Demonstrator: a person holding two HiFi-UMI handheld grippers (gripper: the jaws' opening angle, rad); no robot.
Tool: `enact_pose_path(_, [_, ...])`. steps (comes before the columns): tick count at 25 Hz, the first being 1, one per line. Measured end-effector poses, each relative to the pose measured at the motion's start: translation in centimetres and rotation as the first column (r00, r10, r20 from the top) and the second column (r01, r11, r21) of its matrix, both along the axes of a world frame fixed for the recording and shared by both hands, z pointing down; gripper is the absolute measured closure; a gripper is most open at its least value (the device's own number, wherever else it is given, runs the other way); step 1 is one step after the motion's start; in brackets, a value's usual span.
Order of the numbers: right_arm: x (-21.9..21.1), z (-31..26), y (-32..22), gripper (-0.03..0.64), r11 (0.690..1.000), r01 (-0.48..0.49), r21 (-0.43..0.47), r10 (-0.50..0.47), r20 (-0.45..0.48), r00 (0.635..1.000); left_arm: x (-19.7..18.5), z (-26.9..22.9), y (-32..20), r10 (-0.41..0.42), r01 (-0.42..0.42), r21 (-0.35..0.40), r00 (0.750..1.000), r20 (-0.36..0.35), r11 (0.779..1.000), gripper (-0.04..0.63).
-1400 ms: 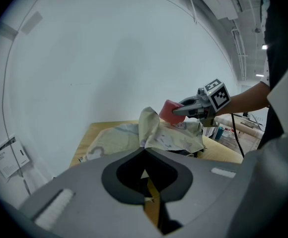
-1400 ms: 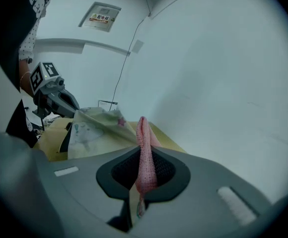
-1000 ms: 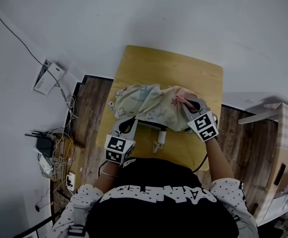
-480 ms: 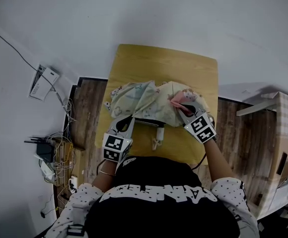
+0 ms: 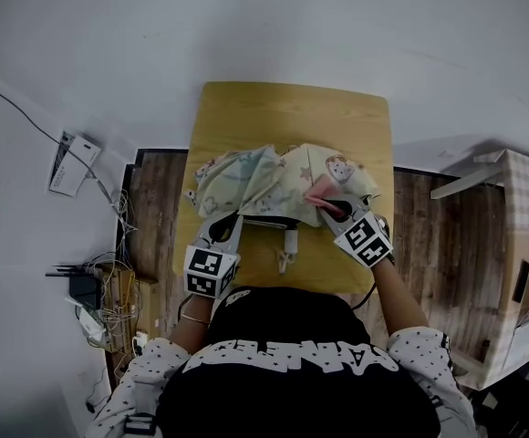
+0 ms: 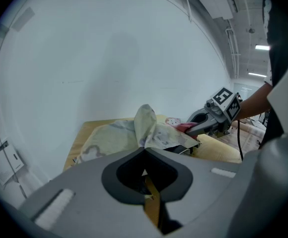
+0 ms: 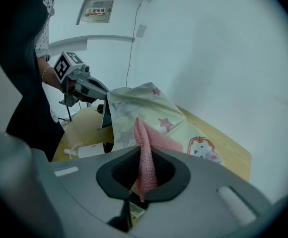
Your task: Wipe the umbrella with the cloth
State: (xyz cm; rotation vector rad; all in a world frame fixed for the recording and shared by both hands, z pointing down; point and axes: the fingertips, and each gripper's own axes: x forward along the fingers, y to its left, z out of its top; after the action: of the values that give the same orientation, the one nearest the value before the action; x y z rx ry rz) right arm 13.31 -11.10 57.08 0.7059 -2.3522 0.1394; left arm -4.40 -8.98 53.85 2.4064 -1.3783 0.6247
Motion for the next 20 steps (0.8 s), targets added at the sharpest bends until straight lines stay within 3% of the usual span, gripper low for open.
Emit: enact_pose_path(20, [-0.3,2.1,5.1,0.582,0.989,0.091,-0.117,-0.095,-0.029,0.995,-0.6,0.2,-0.3,-0.017,0.017,0.000,1.000,-0.001,1.000,0.597])
